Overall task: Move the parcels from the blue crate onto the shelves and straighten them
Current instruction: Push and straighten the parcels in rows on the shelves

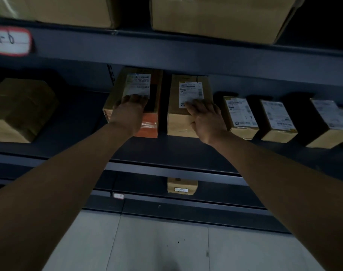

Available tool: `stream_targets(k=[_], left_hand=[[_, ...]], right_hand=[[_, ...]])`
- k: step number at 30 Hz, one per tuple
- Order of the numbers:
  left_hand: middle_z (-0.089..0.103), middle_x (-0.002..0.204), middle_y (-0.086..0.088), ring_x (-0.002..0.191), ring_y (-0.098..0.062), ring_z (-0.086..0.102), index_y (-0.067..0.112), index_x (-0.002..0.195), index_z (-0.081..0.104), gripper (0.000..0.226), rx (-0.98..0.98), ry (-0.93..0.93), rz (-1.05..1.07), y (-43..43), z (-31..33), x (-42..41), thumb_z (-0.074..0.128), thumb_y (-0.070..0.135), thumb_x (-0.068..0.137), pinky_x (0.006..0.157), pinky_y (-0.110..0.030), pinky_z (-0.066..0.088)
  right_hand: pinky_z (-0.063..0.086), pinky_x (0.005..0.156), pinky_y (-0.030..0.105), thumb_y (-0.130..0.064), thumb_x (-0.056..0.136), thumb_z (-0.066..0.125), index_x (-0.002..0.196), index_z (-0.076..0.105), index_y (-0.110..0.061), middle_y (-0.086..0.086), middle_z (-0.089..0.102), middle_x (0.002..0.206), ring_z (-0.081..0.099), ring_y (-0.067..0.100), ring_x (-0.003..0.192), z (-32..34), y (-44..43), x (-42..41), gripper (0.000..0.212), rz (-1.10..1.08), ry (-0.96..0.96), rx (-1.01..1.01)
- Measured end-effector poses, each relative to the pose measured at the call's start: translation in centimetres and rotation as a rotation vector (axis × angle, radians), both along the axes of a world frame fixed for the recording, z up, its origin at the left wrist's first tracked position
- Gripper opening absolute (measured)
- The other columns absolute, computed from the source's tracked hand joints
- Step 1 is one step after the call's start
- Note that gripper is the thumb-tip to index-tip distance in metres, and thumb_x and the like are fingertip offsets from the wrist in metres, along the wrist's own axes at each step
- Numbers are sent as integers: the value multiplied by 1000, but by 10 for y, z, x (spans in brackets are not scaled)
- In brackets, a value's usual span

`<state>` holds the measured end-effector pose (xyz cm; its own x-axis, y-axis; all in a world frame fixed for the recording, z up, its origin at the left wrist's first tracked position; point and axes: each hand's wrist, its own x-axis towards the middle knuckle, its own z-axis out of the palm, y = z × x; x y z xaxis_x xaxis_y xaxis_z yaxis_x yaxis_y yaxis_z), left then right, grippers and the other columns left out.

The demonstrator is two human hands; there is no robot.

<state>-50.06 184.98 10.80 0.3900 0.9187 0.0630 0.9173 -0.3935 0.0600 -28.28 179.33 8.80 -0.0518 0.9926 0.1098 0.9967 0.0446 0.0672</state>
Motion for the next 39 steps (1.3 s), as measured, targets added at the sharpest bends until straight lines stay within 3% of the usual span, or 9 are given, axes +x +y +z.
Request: stream_targets(k=[8,14,19,23,27,32,36,39], left_hand=[[31,148,-17,133,-37,32,15,149,24,65,22,34,-2,4,1,-3,44,-2,90,107,-51,33],[29,147,-17,133,-37,30,14,149,21,68,5,45,-4,-7,8,-3,49,0,88,107,-55,30],[35,145,-17,132,-37,32,11,143,34,57,62,49,-99,-43,17,-4,48,1,88,111,-51,21],[44,136,-14,125,-34,41,11,137,41,53,112,58,-213,-80,34,-9,48,-2,86,111,-49,23],[46,134,-12,123,-31,42,11,136,42,51,191,1,-347,-117,75,-24,49,1,86,113,-45,19],[47,131,-10,118,-30,44,11,136,41,48,366,-88,-459,-163,156,-54,50,4,89,106,-37,23],[53,119,-12,107,-33,51,8,121,52,33,608,-164,-483,-183,230,-82,54,6,88,93,-42,36],[53,119,-17,108,-36,50,4,118,53,34,733,-211,-442,-176,275,-102,58,6,84,97,-43,32]], right_hand=[[15,115,53,-16,88,59,150,17,-23,7,22,154,17,34,140,-7,10,-10,75,-7,-1,30],[9,117,48,-17,93,53,150,19,-20,9,25,154,17,31,142,1,-1,-17,66,-8,12,71],[23,112,42,-13,93,52,142,39,-11,13,48,139,38,30,132,16,-43,-45,50,-2,69,168],[29,105,36,-18,93,53,135,47,-8,13,55,129,46,29,122,39,-90,-70,44,39,120,167],[28,105,36,-17,93,54,133,49,-6,13,55,129,46,30,122,82,-132,-97,42,57,132,227],[35,104,45,-8,88,58,126,56,1,20,60,122,51,37,119,167,-168,-136,39,46,145,419],[39,98,46,-11,86,60,125,55,-1,19,57,125,50,37,119,243,-181,-159,41,9,91,607],[36,103,44,-13,84,63,127,53,-2,19,53,130,47,35,123,289,-185,-165,45,-3,15,730]])
